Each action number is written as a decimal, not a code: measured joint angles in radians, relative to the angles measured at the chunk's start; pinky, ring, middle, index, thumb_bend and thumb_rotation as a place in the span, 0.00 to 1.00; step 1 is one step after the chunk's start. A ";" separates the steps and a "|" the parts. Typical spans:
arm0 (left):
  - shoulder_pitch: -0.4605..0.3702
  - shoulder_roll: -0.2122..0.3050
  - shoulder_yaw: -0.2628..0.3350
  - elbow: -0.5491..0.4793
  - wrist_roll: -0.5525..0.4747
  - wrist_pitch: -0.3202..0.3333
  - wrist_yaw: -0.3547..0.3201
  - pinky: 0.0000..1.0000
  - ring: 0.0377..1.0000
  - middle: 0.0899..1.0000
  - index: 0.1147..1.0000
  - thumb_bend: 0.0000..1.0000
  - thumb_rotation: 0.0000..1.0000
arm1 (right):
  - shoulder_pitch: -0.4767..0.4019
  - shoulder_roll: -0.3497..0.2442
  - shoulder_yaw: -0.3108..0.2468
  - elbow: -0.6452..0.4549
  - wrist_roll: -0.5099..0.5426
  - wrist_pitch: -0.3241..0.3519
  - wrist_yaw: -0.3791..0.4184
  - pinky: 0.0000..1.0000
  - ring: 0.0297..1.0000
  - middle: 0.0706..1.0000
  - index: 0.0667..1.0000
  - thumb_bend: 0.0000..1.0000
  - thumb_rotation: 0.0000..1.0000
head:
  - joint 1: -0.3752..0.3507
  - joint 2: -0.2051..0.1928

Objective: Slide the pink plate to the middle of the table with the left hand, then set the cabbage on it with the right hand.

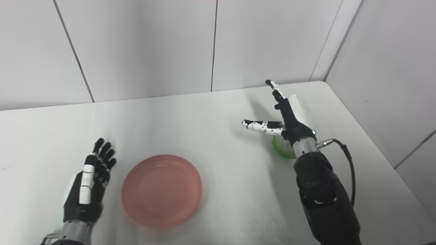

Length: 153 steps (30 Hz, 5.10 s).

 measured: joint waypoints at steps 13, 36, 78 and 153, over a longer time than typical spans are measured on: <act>-0.034 0.045 0.017 0.075 -0.058 -0.068 -0.071 1.00 1.00 1.00 1.00 0.81 0.81 | 0.000 -0.083 0.013 -0.028 -0.187 0.088 0.110 0.92 0.98 0.98 0.94 0.96 0.31 | -0.077 -0.026; -0.040 0.051 0.021 0.086 -0.087 -0.073 -0.091 1.00 1.00 1.00 1.00 0.81 0.78 | 0.015 -0.091 -0.118 -0.027 -0.432 0.092 0.454 0.93 0.99 0.99 0.92 0.98 0.30 | -0.080 -0.018; -0.026 0.051 0.019 0.063 -0.085 -0.060 -0.091 1.00 1.00 1.00 0.98 0.80 0.78 | -0.014 -0.034 -0.078 0.213 -0.152 0.091 0.150 0.33 0.41 0.46 0.68 0.59 0.00 | -0.063 0.009; 0.022 -0.142 -0.106 -0.019 0.155 0.019 0.142 1.00 1.00 1.00 0.99 0.71 0.90 | 0.000 0.145 0.424 0.088 -0.012 -0.368 0.164 0.37 0.39 0.45 0.48 0.52 0.00 | 0.541 0.097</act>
